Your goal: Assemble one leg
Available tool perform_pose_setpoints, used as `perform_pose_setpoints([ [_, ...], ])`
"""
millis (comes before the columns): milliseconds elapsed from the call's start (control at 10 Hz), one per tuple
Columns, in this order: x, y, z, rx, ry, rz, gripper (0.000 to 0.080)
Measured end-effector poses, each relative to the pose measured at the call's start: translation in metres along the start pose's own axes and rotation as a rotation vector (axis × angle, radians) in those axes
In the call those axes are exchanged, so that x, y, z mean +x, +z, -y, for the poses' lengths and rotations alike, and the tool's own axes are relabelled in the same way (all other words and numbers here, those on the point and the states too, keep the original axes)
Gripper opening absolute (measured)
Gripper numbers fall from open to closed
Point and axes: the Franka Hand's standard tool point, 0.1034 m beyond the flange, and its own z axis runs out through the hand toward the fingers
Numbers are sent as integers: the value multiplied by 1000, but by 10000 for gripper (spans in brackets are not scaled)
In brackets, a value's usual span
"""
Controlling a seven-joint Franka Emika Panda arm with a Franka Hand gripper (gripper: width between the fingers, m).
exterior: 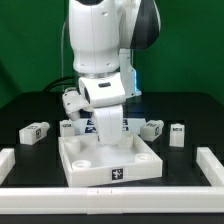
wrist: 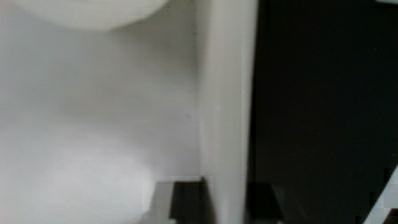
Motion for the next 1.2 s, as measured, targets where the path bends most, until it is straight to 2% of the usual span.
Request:
perform_pose_setpoints([
  [400,0,0,0,-2,0,0,74],
  [500,0,-1,-2,-11,47,1,74],
  [700,3,0,-10,-59,197,5,74],
  [800,12,0,-14,-89,314,4,74],
  [900,24,1,-19,-110,360,3,73],
  [1200,31,1,-29,-106,285,0,72],
])
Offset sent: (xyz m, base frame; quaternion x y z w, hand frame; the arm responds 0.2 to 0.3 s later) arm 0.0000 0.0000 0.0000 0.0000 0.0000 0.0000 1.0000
